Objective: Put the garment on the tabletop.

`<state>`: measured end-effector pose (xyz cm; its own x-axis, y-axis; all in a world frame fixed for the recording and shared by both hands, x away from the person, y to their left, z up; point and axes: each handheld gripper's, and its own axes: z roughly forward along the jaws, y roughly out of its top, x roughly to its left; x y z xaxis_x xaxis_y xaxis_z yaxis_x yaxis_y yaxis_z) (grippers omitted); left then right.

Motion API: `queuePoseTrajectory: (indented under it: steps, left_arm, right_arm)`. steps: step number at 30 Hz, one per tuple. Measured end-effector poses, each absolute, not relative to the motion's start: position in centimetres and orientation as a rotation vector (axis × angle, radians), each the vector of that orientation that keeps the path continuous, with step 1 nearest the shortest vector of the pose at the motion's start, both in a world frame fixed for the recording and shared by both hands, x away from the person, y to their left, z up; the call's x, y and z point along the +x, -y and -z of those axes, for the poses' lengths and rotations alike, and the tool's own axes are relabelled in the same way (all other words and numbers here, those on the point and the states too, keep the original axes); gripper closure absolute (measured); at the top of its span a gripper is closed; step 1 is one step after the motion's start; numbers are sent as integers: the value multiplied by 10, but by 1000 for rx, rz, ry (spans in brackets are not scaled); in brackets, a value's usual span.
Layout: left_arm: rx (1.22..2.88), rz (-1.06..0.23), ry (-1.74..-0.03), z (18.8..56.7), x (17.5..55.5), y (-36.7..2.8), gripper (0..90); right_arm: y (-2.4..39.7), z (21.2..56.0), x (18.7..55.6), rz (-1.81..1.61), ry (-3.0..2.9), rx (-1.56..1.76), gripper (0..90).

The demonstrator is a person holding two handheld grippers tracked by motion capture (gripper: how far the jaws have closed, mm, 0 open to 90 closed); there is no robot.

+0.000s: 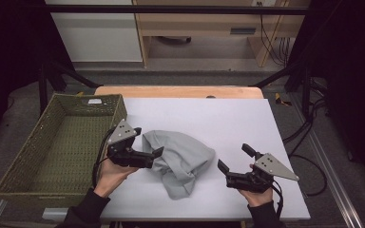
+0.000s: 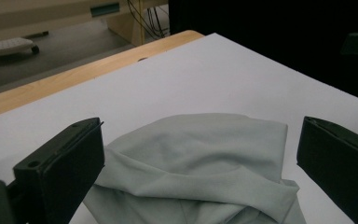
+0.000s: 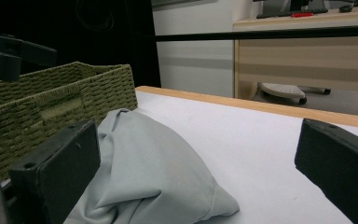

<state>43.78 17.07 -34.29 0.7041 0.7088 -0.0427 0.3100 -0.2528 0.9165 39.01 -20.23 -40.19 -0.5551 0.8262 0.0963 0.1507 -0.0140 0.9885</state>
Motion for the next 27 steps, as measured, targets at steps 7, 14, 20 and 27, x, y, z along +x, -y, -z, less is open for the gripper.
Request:
queuePoseTrajectory:
  steps: [7, 14, 20, 27]
  left_arm:
    - [1754, -489, -764, 347, 422, -185, 7]
    - [1685, -485, -778, 352, 410, -204, 8]
    - [1658, -517, -778, 355, 400, -218, 9]
    - [1646, -535, -795, 361, 395, -227, 9]
  right_arm:
    - [200, 403, 391, -1621, -1728, 1025, 3]
    - [201, 403, 390, -1617, -1728, 1025, 3]
    - [202, 404, 390, -1605, -1732, 1023, 3]
    - [202, 403, 389, -1619, -1733, 1039, 2]
